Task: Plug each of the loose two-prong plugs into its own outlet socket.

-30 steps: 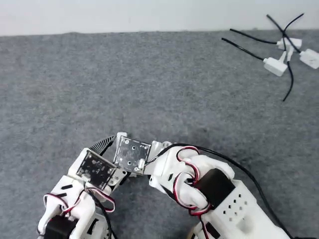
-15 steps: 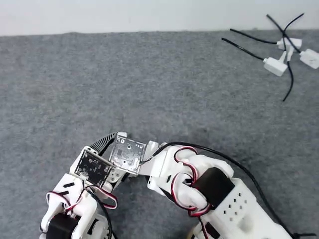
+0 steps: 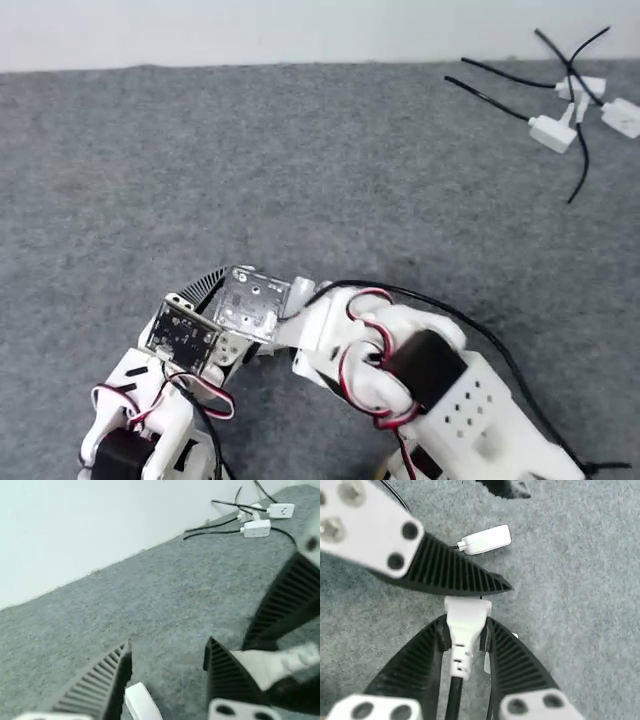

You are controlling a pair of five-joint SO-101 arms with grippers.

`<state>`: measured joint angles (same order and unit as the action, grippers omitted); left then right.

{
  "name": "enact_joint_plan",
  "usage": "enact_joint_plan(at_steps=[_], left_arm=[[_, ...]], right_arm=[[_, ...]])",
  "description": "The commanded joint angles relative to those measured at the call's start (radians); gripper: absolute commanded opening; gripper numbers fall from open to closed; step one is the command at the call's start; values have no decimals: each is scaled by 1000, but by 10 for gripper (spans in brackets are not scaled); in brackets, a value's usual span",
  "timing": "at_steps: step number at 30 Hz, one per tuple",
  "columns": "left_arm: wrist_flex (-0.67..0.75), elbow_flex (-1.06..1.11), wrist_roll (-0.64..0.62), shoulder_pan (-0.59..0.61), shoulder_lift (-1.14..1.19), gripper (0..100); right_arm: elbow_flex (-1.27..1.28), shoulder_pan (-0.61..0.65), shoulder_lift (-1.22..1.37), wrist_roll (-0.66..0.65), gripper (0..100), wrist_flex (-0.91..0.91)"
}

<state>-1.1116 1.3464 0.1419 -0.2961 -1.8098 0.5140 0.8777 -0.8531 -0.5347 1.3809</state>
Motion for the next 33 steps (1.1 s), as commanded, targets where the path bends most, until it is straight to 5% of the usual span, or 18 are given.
enact_joint_plan(at_steps=[1,20,33], left_arm=[[5,51,-8,-32,-9,239],[40,21,-35,-31,-9,239],[49,24,-64,184,-9,239]], right_arm=[[-167,39,27,3,10,-4],[-215,39,74,8,10,-10],[-74,-58,74,58,9,-42]])
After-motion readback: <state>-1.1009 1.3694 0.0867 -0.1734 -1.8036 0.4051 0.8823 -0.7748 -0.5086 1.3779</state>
